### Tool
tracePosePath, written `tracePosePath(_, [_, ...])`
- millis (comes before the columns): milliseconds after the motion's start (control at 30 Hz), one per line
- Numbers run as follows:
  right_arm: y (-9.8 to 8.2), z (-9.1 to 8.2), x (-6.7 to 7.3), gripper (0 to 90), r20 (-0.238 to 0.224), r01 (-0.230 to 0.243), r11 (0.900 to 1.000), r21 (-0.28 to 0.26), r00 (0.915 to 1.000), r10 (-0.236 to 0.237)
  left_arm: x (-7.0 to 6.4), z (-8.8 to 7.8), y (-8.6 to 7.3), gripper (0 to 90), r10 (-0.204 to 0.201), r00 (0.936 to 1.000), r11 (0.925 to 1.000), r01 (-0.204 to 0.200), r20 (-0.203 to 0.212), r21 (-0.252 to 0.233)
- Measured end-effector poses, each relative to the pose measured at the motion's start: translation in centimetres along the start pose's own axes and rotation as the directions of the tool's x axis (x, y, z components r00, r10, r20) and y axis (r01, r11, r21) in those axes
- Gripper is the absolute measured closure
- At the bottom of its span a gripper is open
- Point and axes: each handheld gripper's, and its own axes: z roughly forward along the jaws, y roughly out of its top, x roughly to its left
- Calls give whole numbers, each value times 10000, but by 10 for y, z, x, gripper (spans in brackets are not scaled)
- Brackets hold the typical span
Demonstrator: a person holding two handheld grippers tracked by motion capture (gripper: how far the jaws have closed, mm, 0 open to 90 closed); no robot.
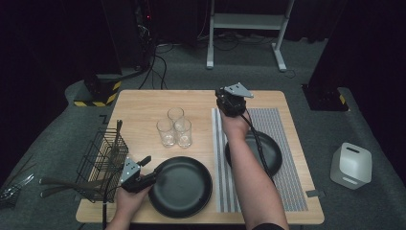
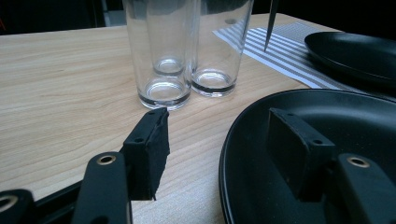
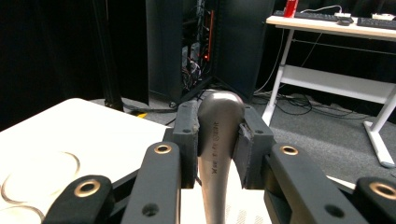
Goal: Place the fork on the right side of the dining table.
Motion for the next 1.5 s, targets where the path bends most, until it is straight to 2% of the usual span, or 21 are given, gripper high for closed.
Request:
tracePosePath(167, [1, -3, -2, 727, 96, 90, 9999, 103, 9999, -91, 0, 0, 0, 396, 18, 10000, 10000, -18, -13, 4])
tracePosePath(300, [2, -6, -7, 724, 185, -83, 9997, 240, 9998, 79, -1, 0, 0, 396, -15, 10000, 10000, 15, -10, -9])
tracePosePath(533, [0, -15, -25, 710, 451, -482, 9981, 372, 9979, 465, 0, 1, 0, 396, -17, 10000, 10000, 17, -12, 26])
tracePosePath(867, [-7, -25, -47, 689, 603, -891, 9952, 406, 9944, 866, -1, 0, 0, 400, 35, 10000, 10000, -35, 40, 78])
tracePosePath(1233, [-18, -34, -72, 670, 698, -1493, 9878, 440, 9868, 1461, -1, 0, -1, 400, 77, 10000, 9999, -77, 22, 96])
tracePosePath(1500, [-23, -35, -81, 663, 637, -1660, 9854, 375, 9845, 1635, -3, 0, -2, 399, 257, 9997, 9996, -257, -46, 83])
